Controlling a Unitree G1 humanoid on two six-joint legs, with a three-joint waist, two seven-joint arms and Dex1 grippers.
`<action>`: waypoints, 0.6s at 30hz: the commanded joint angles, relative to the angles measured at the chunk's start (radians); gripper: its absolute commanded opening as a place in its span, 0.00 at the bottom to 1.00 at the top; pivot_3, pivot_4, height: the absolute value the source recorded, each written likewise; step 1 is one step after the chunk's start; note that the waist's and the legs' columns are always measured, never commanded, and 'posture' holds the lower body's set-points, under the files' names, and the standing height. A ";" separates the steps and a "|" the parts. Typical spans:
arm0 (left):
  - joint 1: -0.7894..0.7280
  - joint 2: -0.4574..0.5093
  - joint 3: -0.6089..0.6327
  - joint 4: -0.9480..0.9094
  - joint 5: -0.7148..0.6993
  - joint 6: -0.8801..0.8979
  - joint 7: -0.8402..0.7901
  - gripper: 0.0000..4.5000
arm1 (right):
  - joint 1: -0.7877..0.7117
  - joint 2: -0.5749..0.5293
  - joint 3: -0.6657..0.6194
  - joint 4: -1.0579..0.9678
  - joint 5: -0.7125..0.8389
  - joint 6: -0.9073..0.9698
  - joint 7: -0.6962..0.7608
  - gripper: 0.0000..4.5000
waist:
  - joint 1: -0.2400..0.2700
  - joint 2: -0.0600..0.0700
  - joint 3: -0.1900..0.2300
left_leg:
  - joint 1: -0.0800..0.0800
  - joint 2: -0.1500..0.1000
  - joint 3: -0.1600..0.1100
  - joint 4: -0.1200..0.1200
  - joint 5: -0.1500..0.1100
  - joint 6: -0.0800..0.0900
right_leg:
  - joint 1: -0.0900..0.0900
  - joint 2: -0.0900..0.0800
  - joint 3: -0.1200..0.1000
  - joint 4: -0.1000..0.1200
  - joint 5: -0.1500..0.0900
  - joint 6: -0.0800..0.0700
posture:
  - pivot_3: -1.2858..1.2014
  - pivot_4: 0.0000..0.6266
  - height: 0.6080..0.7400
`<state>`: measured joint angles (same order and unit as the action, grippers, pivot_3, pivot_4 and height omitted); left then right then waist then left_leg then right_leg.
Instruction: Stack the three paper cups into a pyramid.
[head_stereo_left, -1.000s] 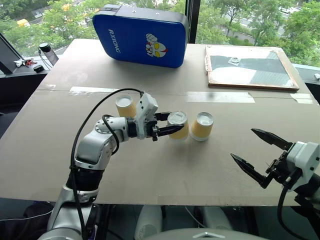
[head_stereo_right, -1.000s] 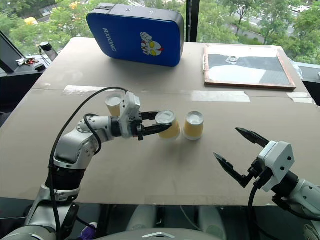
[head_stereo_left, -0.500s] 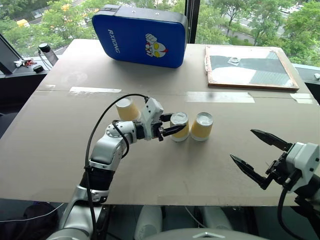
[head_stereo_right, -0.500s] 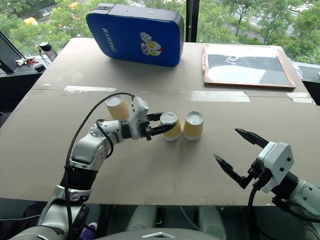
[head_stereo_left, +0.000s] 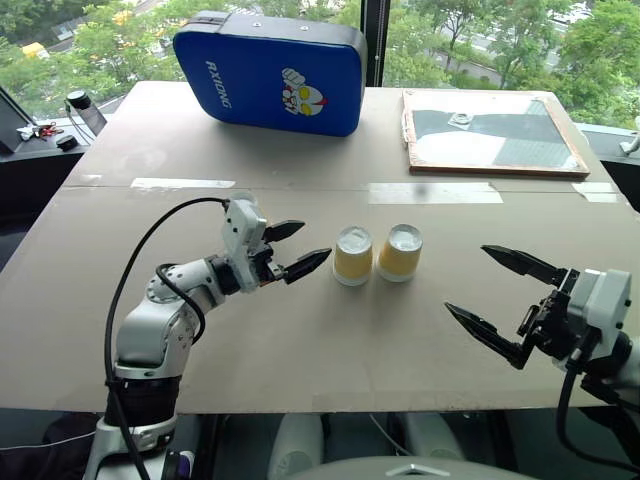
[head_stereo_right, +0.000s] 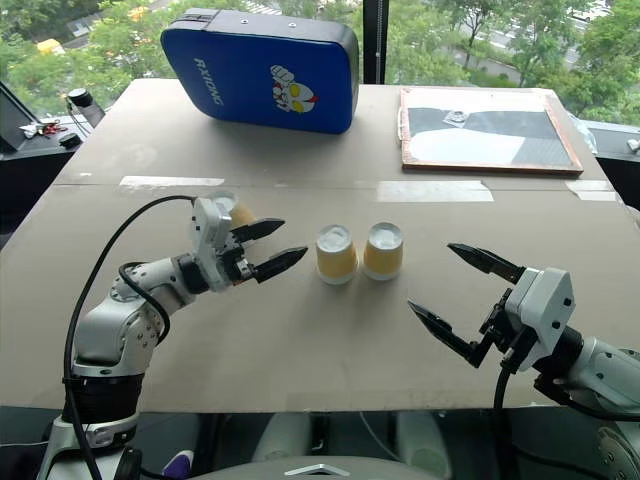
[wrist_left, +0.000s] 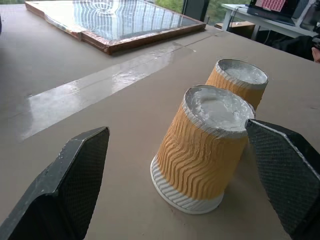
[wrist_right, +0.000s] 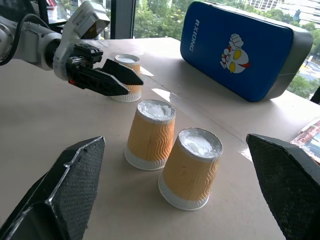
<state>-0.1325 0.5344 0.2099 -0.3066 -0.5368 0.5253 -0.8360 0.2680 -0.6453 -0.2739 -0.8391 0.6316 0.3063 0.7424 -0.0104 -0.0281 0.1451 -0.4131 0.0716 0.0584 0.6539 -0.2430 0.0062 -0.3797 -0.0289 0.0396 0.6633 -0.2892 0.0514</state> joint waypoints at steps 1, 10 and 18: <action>0.094 0.003 0.157 -0.087 -0.050 0.009 0.093 0.99 | -0.071 -0.022 0.036 0.027 0.044 -0.001 0.051 1.00 | -0.001 0.000 0.000 | 0.000 0.000 0.000 0.000 0.000 0.000 | 0.000 0.000 0.000 0.000 0.000 0.000 | 0.52 0.24 1.00; 0.068 0.041 0.170 0.026 0.043 -0.007 0.218 0.99 | -0.201 -0.048 0.082 0.100 0.084 0.009 0.104 1.00 | 0.028 -0.001 -0.001 | -0.001 -0.002 -0.001 0.001 0.000 0.000 | 0.002 -0.001 -0.007 0.000 0.000 0.000 | 0.52 0.24 1.00; -0.128 0.052 0.071 0.223 0.124 -0.050 0.234 0.99 | -0.168 -0.059 0.055 0.057 0.092 0.026 0.076 1.00 | 0.024 -0.001 -0.001 | -0.001 -0.003 -0.001 0.000 0.000 0.000 | 0.002 -0.001 -0.007 0.000 0.000 0.000 | 0.52 0.24 1.00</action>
<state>-0.2286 0.5761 0.2881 -0.1098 -0.4378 0.5094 -0.6115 0.0963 -0.6976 -0.1873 -0.7357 0.7104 0.3308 0.8317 0.0138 -0.0287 0.1446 -0.4141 0.0689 0.0570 0.6543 -0.2431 0.0063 -0.3781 -0.0295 0.0322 0.6636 -0.2892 0.0510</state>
